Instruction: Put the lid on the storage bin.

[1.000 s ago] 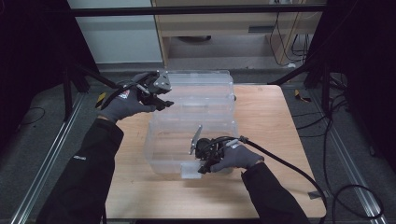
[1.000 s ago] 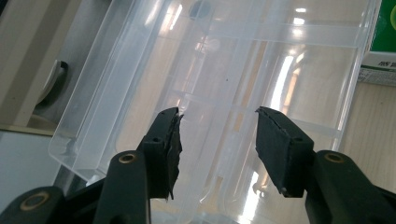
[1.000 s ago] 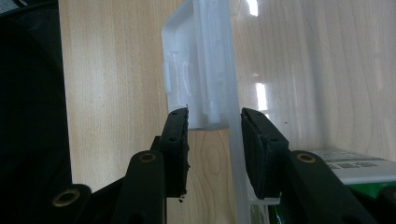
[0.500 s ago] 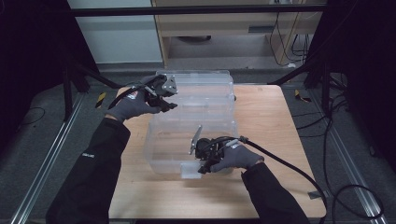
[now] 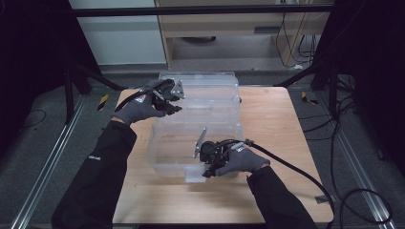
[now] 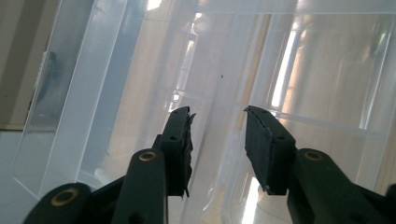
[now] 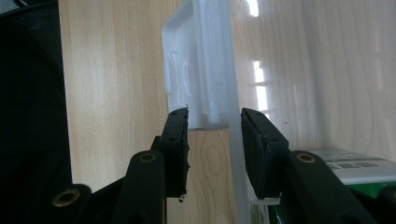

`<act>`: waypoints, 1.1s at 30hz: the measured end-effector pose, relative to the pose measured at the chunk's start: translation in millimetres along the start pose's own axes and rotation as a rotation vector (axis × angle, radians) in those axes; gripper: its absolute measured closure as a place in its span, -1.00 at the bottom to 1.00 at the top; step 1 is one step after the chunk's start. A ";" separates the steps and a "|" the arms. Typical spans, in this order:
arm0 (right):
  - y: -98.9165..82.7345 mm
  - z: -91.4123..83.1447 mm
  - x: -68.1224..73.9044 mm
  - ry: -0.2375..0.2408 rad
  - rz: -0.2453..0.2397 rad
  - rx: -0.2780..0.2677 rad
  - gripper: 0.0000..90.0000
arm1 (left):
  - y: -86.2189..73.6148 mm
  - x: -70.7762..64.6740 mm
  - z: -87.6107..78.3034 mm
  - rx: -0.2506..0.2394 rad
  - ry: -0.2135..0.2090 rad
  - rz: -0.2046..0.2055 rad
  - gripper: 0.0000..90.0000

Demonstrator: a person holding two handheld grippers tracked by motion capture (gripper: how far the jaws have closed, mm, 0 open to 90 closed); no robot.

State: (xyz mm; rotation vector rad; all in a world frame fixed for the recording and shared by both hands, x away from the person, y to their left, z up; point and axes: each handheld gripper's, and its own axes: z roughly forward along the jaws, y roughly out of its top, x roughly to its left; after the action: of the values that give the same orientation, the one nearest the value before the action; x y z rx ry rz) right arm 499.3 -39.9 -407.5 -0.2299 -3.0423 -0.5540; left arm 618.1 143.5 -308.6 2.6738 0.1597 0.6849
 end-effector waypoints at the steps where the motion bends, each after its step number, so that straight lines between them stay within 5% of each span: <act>1: -0.1 0.0 0.1 0.000 0.001 0.000 0.41 | 0.6 0.2 0.7 0.002 -0.003 0.003 0.37; 16: -0.5 -0.3 0.5 -0.001 0.003 0.001 0.41 | 6.5 2.7 4.6 0.033 -0.010 0.036 0.67; 33: 0.1 0.5 1.9 -0.013 0.002 -0.005 0.42 | 17.1 3.9 0.9 0.094 -0.065 0.096 0.88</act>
State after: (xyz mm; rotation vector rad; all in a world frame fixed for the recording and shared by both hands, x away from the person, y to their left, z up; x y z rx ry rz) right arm 497.4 -39.3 -407.8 -0.2373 -3.0534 -0.5628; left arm 622.2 128.1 -301.1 2.8049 0.0478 0.6324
